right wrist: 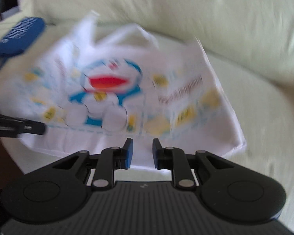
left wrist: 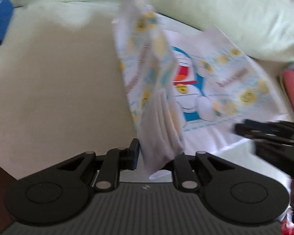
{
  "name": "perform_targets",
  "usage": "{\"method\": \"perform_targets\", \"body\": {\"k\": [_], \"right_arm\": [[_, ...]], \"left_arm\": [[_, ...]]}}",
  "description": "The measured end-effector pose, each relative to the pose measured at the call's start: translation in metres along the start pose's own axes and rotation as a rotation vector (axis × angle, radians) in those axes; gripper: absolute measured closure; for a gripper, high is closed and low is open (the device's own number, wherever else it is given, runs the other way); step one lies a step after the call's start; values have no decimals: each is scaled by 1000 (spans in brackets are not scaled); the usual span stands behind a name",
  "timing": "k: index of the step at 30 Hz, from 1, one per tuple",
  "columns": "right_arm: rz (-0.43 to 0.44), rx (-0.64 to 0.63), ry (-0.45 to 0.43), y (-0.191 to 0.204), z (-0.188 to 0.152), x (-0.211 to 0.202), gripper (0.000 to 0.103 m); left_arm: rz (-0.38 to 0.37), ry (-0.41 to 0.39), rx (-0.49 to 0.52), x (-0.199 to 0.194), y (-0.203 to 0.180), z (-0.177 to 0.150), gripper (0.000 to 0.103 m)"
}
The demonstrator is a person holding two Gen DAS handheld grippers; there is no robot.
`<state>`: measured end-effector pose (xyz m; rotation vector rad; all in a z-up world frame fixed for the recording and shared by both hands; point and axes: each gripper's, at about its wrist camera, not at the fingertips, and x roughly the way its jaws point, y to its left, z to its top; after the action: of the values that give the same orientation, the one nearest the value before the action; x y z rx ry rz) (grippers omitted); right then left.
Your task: Fold shopping bag
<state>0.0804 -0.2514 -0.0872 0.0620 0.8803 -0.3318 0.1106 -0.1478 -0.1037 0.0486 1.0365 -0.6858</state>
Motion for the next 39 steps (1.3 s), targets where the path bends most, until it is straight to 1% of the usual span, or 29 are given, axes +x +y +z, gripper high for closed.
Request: {"method": "perform_targets", "body": {"k": [1, 3, 4, 5, 7, 9, 10, 12, 14, 16, 17, 19, 21, 23, 26, 28, 31, 34, 36, 39], "right_arm": [[2, 1, -5, 0, 0, 1, 87], [3, -21, -18, 5, 0, 3, 85], [1, -44, -23, 10, 0, 4, 85], [-10, -72, -24, 16, -1, 6, 85], [-12, -89, -37, 22, -2, 8, 82], [10, -81, -47, 26, -4, 8, 81], [13, -80, -49, 26, -4, 7, 81], [26, -72, -53, 23, -2, 6, 81], [51, -51, -56, 16, 0, 6, 81], [69, -41, -66, 14, -1, 8, 81], [74, -37, -69, 14, -1, 8, 81], [82, -31, -73, 14, -1, 8, 80], [89, -25, -77, 14, -1, 9, 78], [97, -19, -81, 15, -2, 9, 75], [107, -9, -87, 14, -2, 8, 71], [112, 2, -91, 14, -2, 7, 71], [123, 20, -92, 14, 0, 7, 70], [131, 29, -91, 13, 0, 6, 69], [134, 31, -90, 12, -1, 6, 68], [131, 22, -91, 13, -2, 7, 67]], "left_arm": [[-8, -8, 18, -10, -3, 3, 80], [-4, -52, 60, -37, -3, 13, 75], [7, -88, 78, -49, -3, 22, 72], [19, -142, 104, -66, -5, 33, 67], [31, -207, 147, -80, -12, 45, 66], [44, -226, 185, -78, -19, 57, 66], [45, -219, 210, -73, -25, 63, 66], [20, -187, 291, -52, -45, 77, 66], [-4, -150, 352, -39, -60, 81, 67], [-48, -83, 456, -12, -82, 83, 66], [-57, -58, 495, 0, -90, 84, 67], [-28, -26, 534, 18, -95, 83, 68], [23, 27, 580, 42, -97, 86, 68], [44, 40, 572, 52, -93, 91, 68], [83, 44, 534, 53, -80, 97, 67], [78, 56, 477, 52, -69, 101, 67], [72, 99, 403, 64, -59, 106, 66], [109, 131, 401, 75, -58, 107, 66], [99, 154, 380, 78, -57, 109, 66], [76, 157, 372, 77, -61, 116, 66]]}}
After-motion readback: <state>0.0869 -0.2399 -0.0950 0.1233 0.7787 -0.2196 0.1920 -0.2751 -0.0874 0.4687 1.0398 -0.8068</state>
